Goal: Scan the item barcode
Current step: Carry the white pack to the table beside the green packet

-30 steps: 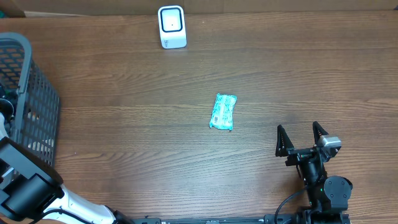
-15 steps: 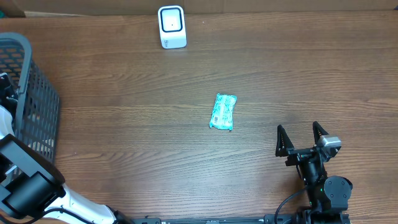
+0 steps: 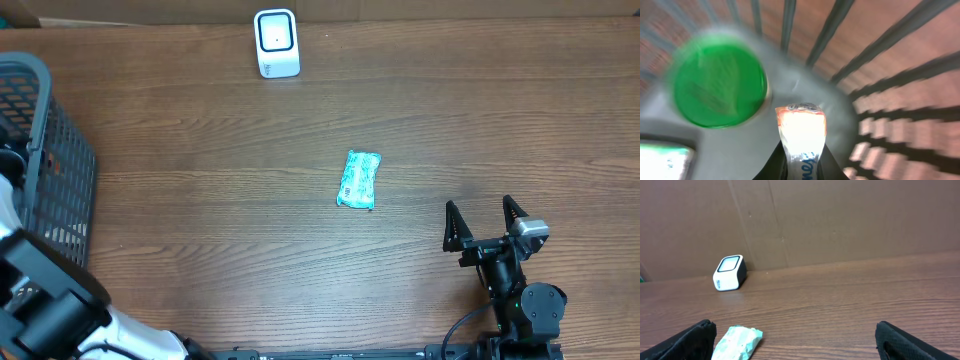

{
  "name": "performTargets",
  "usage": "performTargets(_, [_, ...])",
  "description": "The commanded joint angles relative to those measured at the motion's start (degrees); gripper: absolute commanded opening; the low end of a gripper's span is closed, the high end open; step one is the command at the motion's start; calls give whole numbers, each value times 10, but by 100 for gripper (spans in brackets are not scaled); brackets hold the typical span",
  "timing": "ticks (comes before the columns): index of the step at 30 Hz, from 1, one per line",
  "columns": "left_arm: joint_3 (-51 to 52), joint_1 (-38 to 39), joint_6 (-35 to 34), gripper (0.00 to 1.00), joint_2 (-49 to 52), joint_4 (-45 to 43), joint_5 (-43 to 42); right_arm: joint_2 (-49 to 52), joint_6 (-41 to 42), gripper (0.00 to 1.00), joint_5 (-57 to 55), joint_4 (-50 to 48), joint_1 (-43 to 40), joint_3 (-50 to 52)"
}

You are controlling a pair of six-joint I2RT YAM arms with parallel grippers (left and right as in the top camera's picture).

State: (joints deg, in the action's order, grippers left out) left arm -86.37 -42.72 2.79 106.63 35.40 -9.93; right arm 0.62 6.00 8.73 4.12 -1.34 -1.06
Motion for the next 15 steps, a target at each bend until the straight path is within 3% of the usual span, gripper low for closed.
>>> performTargets(1, [-86,4,-104,4,-126,2,-61,-5,0,100,-3,-3,4,6])
performTargets(8, [-143,6,-202,4,-278,3,-177,-5,0,100,-3,-3,4,6])
performTargets(11, [-143,25,-211,4,-344,23,-225,-5,0,100,-3,-3,4,6])
performTargets(15, [-142,95,-210,5,-398,101,-225,-5,0,100,-3,-3,4,6])
